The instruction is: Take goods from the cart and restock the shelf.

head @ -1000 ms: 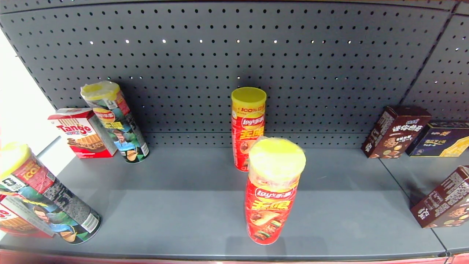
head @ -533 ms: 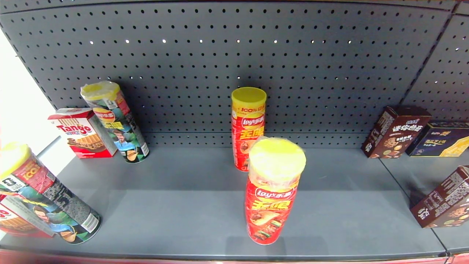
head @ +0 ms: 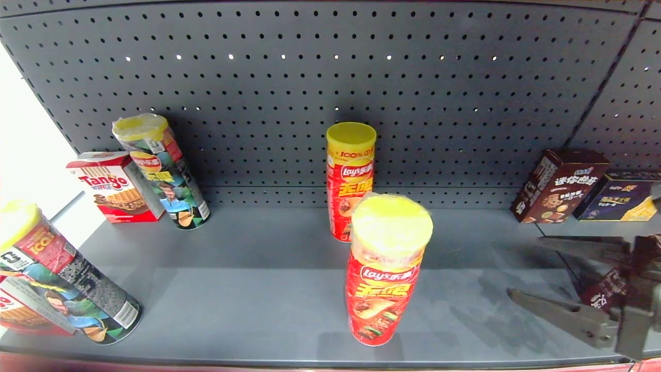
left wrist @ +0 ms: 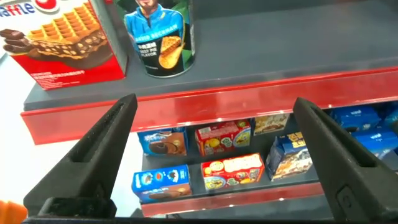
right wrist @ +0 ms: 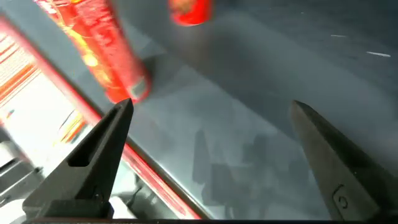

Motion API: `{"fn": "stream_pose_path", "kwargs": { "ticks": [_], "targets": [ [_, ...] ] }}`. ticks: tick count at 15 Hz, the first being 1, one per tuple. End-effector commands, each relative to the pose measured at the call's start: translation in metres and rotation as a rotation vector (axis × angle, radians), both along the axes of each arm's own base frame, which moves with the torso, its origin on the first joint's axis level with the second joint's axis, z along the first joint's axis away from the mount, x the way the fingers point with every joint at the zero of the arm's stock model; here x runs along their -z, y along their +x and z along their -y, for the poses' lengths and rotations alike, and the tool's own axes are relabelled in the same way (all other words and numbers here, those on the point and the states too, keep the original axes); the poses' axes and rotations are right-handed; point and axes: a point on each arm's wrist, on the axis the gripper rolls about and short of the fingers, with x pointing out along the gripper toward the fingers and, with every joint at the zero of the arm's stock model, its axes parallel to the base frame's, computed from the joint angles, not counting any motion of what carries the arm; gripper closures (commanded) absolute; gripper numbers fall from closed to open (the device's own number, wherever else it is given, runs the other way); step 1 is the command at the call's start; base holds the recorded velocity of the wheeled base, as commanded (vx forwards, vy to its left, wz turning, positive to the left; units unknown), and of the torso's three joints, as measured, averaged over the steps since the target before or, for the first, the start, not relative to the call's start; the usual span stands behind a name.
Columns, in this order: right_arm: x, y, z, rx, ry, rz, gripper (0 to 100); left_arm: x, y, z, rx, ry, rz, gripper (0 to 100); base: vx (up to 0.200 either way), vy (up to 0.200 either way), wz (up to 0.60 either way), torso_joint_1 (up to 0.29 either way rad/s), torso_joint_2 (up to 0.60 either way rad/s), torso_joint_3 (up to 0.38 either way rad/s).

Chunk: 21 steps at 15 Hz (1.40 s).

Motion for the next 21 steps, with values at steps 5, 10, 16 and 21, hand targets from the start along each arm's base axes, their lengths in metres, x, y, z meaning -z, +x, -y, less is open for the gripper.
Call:
{"fn": "stream_pose_path", "kwargs": {
  "ticks": [5,10,16,21],
  "targets": [
    [0.026,0.048,-0.066,-0.101,-0.097,-0.108,0,0.000,-0.001,0.000,-0.004,-0.004,0.013,0,0.000,0.000,0.00,0.000,0.00,0.000],
    [0.032,0.056,-0.077,-0.115,-0.114,-0.129,0,0.000,-0.001,0.000,-0.002,-0.003,0.015,0,0.000,0.000,0.00,0.000,0.00,0.000],
    [0.033,0.064,-0.085,-0.110,-0.121,-0.129,0,0.000,-0.001,0.000,-0.004,-0.004,0.013,0,0.000,0.000,0.00,0.000,0.00,0.000],
    [0.029,0.065,-0.083,-0.102,-0.111,-0.118,0,0.000,-0.001,0.000,-0.004,-0.004,0.013,0,0.000,0.000,0.00,0.000,0.00,0.000]
  ]
}}
